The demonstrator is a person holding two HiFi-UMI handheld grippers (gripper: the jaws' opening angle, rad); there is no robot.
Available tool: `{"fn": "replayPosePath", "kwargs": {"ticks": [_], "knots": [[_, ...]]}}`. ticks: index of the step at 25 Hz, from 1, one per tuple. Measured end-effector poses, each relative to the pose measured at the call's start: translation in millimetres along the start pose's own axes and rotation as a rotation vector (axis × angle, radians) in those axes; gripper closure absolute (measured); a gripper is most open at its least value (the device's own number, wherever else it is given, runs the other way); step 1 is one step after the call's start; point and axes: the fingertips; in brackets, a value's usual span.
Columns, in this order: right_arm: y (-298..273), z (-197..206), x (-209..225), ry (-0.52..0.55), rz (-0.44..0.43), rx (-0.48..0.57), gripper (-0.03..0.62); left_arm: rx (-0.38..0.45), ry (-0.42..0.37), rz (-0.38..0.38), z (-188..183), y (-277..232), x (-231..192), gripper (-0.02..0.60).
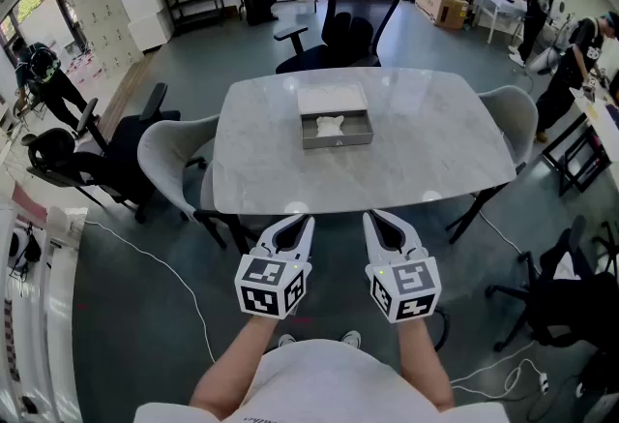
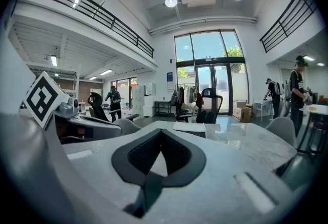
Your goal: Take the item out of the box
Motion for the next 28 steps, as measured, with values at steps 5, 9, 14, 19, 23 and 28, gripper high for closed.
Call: {"fn": "replayPosePath", "kwargs": {"ticks": [5, 9, 14, 19, 23, 28], "knots": [[4, -4, 8, 0.019, -0.021, 0.032, 0.589, -0.008, -0.006, -0.007, -1, -8, 12, 0.561], [7, -4, 18, 0.007, -0.040, 0.042, 0.589, -0.017, -0.021, -0.015, -2, -16, 27, 0.563], [14, 7, 36, -0.021, -0.077, 0.021, 0.589, -0.029, -0.023, -0.037, 0, -28, 46, 0.561], [18, 13, 44, -0.028, -0.142, 0.005, 0.589, -0.022, -0.027, -0.057, -3, -35, 62, 0.563], [17, 16, 48, -0.047, -0.183, 0.002, 0.589, -0.023, -0.031, -0.075, -4, -40, 66, 0.563], [9, 20, 61, -0.057, -0.191, -0.009, 0.589, -0.022, -0.023, -0.079, -6, -58, 64, 0.561]]}}
Point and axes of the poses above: the fingertips, and each gripper's own axes: y backward along the fingers, x to its right, z out of its underside, and after that the axes turned 3 degrees about -x, right-handed
